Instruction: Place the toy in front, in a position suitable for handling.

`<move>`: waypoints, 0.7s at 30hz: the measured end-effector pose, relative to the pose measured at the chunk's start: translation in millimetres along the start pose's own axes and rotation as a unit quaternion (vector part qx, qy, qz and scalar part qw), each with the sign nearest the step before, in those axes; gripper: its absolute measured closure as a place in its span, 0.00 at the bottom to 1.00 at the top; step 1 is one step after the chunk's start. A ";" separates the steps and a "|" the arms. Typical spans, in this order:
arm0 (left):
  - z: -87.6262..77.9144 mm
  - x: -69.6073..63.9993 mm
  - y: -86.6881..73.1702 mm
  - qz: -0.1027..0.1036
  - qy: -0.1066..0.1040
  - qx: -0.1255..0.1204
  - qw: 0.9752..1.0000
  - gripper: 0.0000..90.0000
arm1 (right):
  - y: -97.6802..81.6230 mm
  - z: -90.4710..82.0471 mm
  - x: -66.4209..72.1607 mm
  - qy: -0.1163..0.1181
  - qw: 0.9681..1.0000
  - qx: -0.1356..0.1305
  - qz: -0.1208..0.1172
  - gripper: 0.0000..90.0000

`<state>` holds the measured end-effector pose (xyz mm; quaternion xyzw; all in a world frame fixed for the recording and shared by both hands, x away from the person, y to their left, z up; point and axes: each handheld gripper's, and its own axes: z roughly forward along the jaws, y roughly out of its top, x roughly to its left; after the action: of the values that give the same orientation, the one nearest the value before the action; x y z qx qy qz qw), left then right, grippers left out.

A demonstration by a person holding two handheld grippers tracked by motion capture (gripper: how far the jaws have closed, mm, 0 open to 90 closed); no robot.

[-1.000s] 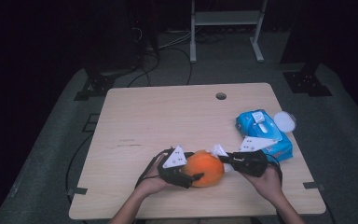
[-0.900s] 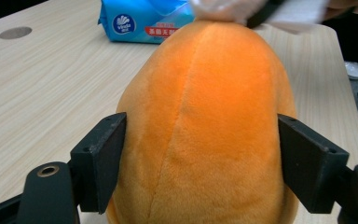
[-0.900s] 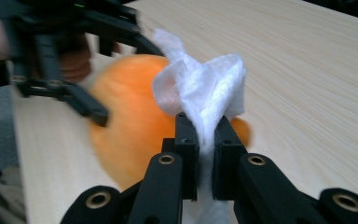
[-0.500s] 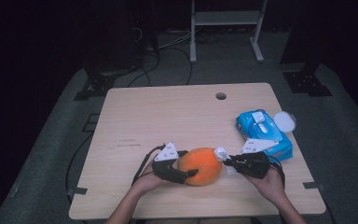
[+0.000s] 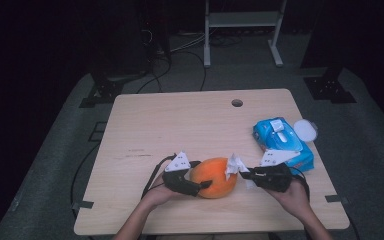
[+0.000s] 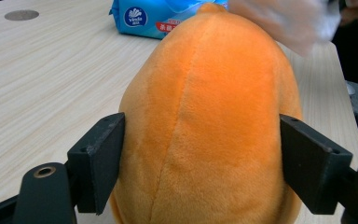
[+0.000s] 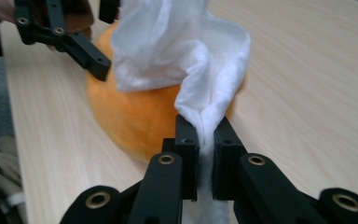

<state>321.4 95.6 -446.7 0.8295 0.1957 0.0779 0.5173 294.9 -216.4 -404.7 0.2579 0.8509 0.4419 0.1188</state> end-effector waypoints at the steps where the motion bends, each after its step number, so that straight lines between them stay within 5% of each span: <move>1: 0.5 -0.5 0.3 0.001 0.000 -0.001 1.000 0.23 | 0.0 0.0 0.0 0.000 1.000 0.000 0.000 0.92; 7: 2.0 -1.9 1.9 0.009 0.001 0.000 1.000 0.23 | 12.1 -27.5 -0.6 -0.010 0.999 -0.004 -0.047 0.92; 12: 2.3 -2.8 2.6 0.013 0.004 0.001 1.000 0.22 | 20.1 -42.4 5.1 0.008 0.996 0.040 -0.083 0.92; 18: 4.4 -8.2 5.3 0.029 0.007 0.003 1.000 0.22 | 19.8 -22.8 8.7 0.003 0.990 0.093 -0.101 0.90; 21: 5.0 -10.0 6.0 0.034 0.008 0.004 0.999 0.22 | 21.3 -13.2 11.4 -0.005 0.990 0.097 -0.107 0.86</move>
<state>315.5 85.0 -442.9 0.8370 0.1721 0.1016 0.5094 286.8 -209.2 -379.4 0.1784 0.9119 0.3404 0.1439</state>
